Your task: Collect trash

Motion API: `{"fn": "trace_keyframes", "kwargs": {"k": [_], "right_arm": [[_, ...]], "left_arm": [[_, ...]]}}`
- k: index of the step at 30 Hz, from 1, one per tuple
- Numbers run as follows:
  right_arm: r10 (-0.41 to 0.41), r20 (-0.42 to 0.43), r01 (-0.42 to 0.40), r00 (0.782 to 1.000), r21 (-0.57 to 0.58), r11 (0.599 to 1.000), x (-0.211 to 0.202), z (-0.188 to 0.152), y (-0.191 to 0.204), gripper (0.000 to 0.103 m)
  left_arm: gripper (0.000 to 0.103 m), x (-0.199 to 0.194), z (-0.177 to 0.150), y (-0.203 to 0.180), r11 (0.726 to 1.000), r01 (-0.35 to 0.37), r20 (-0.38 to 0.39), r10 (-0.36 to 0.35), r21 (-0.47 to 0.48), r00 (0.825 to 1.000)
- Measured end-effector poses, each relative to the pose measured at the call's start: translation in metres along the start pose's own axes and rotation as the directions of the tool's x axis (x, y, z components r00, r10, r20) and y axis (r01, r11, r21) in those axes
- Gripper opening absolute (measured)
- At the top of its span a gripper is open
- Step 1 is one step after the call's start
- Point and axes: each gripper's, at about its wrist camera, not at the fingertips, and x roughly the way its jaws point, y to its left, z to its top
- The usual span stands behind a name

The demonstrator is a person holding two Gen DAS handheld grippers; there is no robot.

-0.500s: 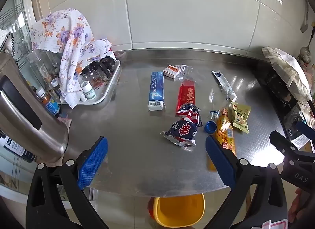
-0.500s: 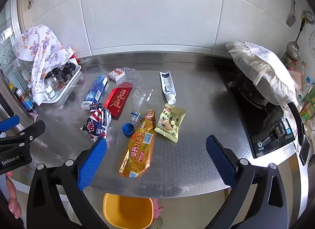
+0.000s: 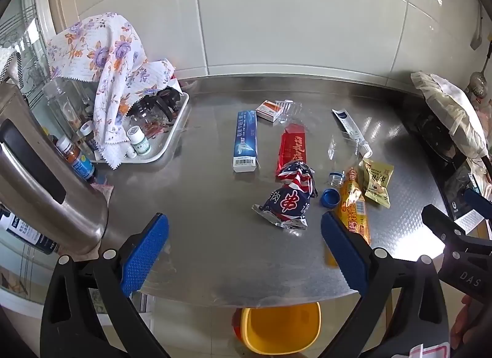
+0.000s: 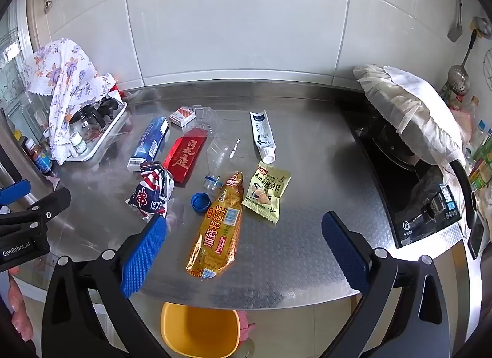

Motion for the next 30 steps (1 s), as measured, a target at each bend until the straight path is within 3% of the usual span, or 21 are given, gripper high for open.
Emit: {"fn": "trace_keyframes", "kwargs": {"k": [30], "right_arm": [[-0.006,-0.003,0.006,1.000,-0.015,1.000,0.0021,0.0017,0.0020,0.100]], "left_arm": [[0.098,0.0028,0.0001,0.0003,1.000,-0.020,-0.010,0.020,0.023,1.000]]}}
